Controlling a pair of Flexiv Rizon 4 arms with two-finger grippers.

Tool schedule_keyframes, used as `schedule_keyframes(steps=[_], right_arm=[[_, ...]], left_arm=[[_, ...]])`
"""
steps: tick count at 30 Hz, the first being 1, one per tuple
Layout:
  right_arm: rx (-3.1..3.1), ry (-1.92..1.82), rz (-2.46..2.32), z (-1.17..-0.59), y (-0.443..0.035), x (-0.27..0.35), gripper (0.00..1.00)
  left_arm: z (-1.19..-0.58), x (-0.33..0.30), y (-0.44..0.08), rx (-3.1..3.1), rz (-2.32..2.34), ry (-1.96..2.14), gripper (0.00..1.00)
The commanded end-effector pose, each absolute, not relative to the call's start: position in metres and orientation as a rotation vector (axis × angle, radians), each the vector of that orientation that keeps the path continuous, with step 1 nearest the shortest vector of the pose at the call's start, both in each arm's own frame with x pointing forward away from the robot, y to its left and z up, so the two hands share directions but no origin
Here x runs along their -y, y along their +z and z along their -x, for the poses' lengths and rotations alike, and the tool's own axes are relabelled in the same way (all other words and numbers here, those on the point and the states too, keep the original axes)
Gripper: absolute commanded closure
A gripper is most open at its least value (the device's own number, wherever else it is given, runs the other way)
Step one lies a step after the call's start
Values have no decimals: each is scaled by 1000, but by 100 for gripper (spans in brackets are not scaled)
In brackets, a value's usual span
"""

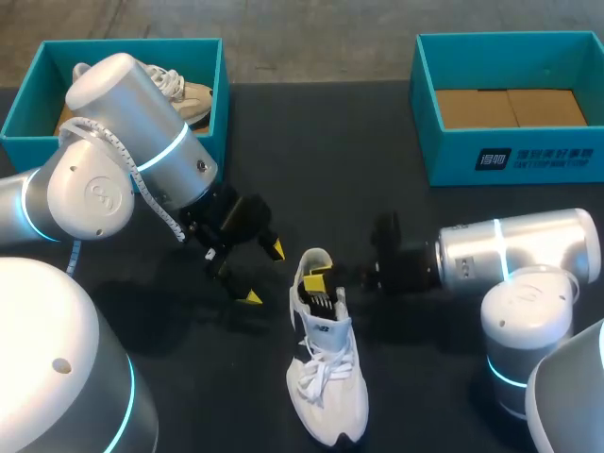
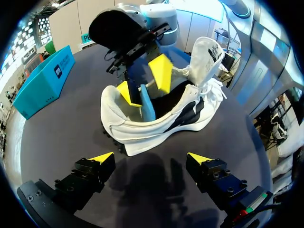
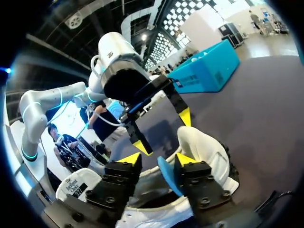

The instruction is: Take the shoe out of the shoebox, open the shoe tongue, remove and reinsert the insole, then place the shoe into the shoebox

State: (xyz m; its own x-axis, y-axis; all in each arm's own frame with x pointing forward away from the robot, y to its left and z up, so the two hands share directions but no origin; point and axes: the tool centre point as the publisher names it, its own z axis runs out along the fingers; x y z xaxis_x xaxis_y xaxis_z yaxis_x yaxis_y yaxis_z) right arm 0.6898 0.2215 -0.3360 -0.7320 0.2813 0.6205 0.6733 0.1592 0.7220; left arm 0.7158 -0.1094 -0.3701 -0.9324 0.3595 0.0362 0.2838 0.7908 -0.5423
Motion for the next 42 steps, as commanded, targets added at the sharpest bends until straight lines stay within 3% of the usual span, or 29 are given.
schedule_keyframes(steps=[1, 15, 28, 42], right_arm=[[2115, -1608, 903, -692, -329, -225, 22], [2167, -1645, 865, -690, -312, -227, 22], [2239, -1724, 901, -680, -284, -207, 0], [2378, -1557, 1110, -684, -259, -177, 0]], left_arm=[[-716, 109, -370, 2842, 514, 826, 0], [-716, 109, -370, 2842, 514, 826, 0], [-716, 109, -370, 2842, 514, 826, 0], [-716, 109, -370, 2842, 514, 826, 0]])
